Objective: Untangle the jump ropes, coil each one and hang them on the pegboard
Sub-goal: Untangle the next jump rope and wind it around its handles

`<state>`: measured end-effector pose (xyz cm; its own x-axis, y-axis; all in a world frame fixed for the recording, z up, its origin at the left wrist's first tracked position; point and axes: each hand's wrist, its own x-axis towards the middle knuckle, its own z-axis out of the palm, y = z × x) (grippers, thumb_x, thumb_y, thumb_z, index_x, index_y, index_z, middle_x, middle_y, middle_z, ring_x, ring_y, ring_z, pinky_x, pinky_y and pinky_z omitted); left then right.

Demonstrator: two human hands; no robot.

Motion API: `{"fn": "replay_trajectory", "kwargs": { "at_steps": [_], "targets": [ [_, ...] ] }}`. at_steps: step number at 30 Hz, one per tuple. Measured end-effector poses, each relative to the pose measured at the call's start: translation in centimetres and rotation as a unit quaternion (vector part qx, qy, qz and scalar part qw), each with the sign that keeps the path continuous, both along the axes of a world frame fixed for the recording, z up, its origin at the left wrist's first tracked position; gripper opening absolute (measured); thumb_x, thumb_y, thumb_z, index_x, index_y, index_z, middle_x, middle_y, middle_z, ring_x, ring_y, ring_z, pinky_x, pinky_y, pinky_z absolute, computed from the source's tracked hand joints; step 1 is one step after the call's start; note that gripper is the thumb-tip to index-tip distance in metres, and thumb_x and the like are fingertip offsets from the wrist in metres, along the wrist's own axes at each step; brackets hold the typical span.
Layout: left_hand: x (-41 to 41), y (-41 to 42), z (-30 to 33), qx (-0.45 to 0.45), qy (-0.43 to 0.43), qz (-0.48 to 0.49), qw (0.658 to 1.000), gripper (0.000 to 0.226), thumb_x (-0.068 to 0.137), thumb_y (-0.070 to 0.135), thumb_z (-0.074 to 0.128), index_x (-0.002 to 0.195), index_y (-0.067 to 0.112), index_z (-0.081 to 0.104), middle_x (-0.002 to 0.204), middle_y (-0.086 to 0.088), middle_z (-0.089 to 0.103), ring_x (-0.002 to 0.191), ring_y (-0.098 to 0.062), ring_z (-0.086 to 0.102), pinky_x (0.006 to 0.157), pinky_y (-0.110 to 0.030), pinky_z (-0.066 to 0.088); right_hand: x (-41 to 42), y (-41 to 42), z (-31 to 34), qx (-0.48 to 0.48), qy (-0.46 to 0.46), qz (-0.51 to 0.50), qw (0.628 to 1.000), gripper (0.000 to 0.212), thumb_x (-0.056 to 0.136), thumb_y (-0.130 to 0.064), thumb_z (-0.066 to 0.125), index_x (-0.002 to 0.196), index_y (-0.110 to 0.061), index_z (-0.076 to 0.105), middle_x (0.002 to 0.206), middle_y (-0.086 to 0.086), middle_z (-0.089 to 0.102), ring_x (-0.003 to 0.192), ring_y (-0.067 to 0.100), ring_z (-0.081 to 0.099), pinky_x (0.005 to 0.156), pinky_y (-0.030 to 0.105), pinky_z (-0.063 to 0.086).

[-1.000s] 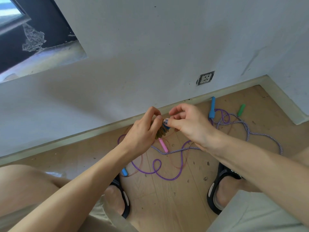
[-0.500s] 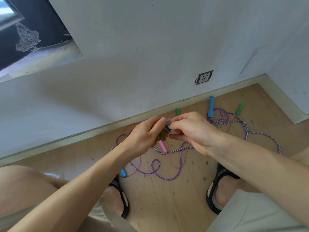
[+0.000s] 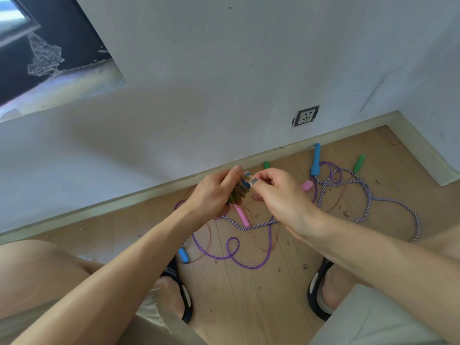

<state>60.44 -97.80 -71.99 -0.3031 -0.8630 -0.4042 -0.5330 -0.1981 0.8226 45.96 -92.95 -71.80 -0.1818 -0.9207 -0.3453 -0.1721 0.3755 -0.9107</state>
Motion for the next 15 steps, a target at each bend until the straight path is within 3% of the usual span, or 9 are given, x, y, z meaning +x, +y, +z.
{"fn": "replay_trajectory", "kwargs": {
  "at_steps": [3,6,8,15],
  "targets": [
    [-0.3,0.1,0.0,-0.017,-0.005,-0.009,1.0,0.049,0.102,0.055,0.036,0.102,0.014,0.063,0.067,-0.004,0.068,0.042,-0.012,0.048,0.043,-0.022,0.039,-0.8,-1.5,0.3,0.011,-0.01,-0.013,1.0,0.023,0.099,-0.025,0.052,0.092,-0.006,0.063,0.076,0.001,0.057,0.076,0.019,0.055,0.088,0.051,0.053],
    [-0.5,-0.1,-0.2,-0.035,-0.019,-0.01,0.999,0.049,0.102,0.054,0.035,0.101,0.013,0.063,0.075,-0.012,0.07,0.04,-0.009,0.049,0.046,-0.024,0.04,-0.8,-2.3,0.8,0.01,-0.102,-0.032,0.994,0.022,0.101,-0.019,0.051,0.085,-0.01,0.062,0.084,0.003,0.056,0.078,0.013,0.05,0.069,0.033,0.046],
    [-0.4,-0.4,-0.5,-0.049,-0.032,-0.011,0.998,0.052,0.101,0.057,0.035,0.098,0.013,0.063,0.079,-0.016,0.07,0.041,-0.012,0.049,0.049,-0.029,0.041,-0.6,-2.3,0.9,0.01,-0.135,-0.024,0.99,0.022,0.101,-0.017,0.05,0.083,-0.011,0.061,0.086,0.003,0.056,0.078,0.013,0.049,0.065,0.028,0.041],
    [0.0,-0.9,-0.2,-0.067,-0.061,-0.019,0.996,0.053,0.101,0.06,0.032,0.095,0.021,0.068,0.076,-0.012,0.072,0.045,-0.013,0.051,0.055,-0.034,0.047,-0.8,-1.5,1.7,-0.023,-0.088,0.042,0.995,0.028,0.099,-0.023,0.05,0.076,-0.009,0.059,0.075,0.005,0.05,0.073,0.016,0.045,0.065,0.031,0.037]
  ]
}}
